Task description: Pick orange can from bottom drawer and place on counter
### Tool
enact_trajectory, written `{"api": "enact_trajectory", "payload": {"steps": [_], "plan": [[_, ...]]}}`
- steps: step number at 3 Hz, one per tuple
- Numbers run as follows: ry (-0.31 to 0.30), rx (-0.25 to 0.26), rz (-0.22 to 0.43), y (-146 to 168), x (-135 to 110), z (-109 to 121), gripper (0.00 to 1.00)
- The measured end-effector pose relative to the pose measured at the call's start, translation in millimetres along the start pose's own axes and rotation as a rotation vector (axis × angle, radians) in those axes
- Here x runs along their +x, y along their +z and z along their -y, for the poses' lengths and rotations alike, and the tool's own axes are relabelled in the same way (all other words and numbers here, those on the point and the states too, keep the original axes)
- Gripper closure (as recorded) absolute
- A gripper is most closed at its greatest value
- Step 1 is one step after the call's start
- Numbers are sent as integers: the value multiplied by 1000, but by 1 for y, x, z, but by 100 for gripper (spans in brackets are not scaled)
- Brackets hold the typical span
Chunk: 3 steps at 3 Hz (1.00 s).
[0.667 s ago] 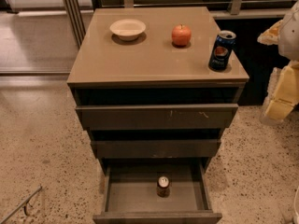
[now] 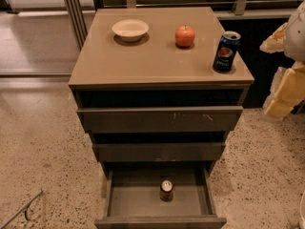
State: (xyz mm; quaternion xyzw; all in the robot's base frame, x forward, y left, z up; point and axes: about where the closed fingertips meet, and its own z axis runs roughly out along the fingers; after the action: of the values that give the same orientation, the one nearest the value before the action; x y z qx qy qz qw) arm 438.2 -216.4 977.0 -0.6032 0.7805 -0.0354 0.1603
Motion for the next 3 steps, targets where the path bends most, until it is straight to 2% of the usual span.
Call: {"api": "enact_trajectory", "payload": {"steps": [2,3], "plan": [[0,2,1,0,0,0,64],[-2,-1,34,28,2,-3,87]]}}
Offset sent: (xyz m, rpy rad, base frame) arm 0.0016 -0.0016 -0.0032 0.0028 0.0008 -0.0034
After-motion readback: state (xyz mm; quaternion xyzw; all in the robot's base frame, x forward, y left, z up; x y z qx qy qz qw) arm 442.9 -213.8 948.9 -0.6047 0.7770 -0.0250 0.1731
